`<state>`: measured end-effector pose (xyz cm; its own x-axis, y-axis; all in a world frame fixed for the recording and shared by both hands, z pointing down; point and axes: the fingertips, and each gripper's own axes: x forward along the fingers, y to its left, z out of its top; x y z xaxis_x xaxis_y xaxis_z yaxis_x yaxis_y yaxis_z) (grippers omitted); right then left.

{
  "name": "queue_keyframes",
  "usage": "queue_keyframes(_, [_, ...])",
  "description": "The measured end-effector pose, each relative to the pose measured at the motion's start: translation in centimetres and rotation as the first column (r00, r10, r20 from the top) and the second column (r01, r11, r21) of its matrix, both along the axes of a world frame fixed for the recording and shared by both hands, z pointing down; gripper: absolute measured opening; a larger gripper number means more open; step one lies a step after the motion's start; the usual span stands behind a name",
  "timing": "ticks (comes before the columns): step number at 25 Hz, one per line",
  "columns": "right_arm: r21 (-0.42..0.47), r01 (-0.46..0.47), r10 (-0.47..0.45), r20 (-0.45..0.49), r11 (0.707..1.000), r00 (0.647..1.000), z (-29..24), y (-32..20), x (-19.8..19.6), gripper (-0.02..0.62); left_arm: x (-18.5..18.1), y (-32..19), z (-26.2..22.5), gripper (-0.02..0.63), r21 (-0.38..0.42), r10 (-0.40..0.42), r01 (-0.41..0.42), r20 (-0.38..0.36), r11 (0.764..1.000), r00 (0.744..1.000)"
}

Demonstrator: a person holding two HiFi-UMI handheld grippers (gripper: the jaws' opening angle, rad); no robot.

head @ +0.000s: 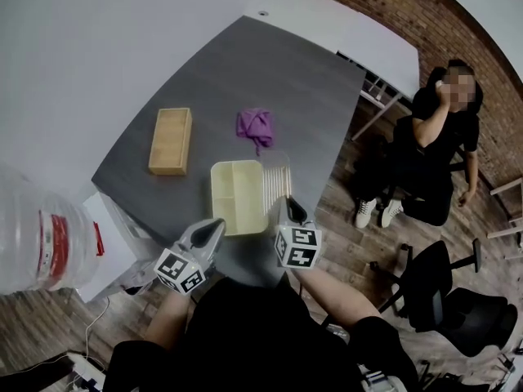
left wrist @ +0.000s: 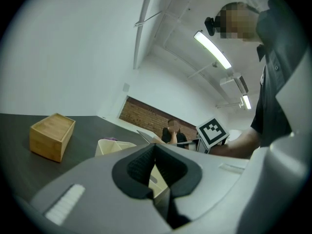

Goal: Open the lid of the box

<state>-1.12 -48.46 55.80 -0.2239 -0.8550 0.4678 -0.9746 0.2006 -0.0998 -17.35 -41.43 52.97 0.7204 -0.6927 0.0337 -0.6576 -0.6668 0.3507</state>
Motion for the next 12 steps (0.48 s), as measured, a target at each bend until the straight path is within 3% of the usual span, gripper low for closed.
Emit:
queue_keyframes(6, [-0.025, -0.071, 0.071, -0.022, 0.997, 0.997, 1.8, 0.1, 3.6, 0.023, 2.2, -0.5, -0.7, 0.000, 0.021, 0.052, -0.052, 0.003, 0.998, 0.999])
queue_keyframes(12, [-0.068, -0.063, 0.057, -0.087, 0.996, 0.995, 4.8, -0.1, 4.7, 0.023, 3.8, 0.0, -1.2, 0.000, 0.029, 0.086, -0.085, -0.011, 0.996, 0.996])
